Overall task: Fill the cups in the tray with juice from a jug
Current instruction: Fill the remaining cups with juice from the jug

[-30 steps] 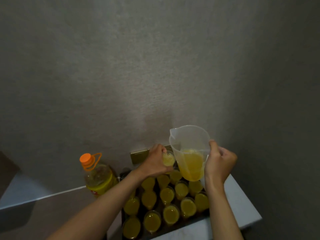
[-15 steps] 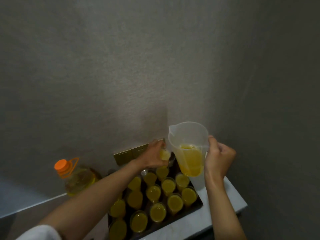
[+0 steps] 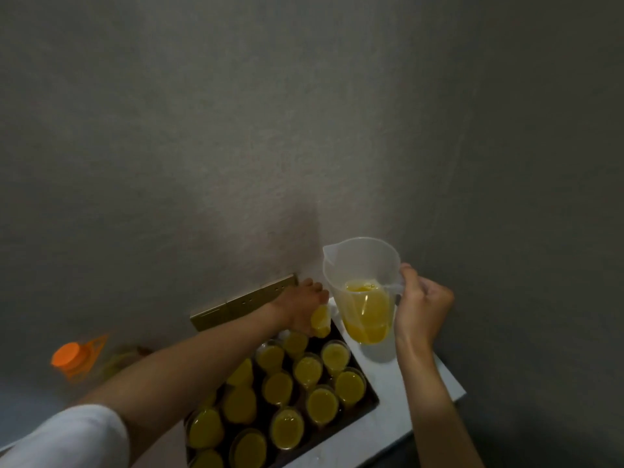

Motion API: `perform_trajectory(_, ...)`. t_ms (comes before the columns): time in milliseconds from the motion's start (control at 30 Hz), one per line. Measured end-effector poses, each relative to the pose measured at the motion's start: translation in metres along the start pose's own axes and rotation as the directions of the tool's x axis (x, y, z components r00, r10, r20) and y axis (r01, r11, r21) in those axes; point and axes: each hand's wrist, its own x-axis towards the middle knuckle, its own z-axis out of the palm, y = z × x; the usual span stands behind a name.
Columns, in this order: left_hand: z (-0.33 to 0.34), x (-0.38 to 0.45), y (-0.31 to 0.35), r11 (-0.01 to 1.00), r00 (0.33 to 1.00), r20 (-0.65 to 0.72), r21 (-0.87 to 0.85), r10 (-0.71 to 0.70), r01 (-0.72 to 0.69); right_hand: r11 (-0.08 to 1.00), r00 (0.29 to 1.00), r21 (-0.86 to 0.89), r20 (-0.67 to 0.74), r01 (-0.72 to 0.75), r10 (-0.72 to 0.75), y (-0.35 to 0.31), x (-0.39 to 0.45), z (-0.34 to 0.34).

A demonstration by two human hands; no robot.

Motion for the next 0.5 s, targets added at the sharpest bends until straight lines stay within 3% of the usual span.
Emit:
perform_trajectory(233,0.014,0.014,0.004,0.990,0.997,0.076,0.138,0.007,-0.017,0.999,0.999,-0.036,0.012,-0.031,0.031,0.010,0.017,-0.004)
perform_trajectory(500,0.030,0.029,0.013,0.994,0.985,0.175,0.106,-0.009,-0.010,0.994,0.994,-0.065,0.058,-0.087,0.090,0.024,0.029,-0.002)
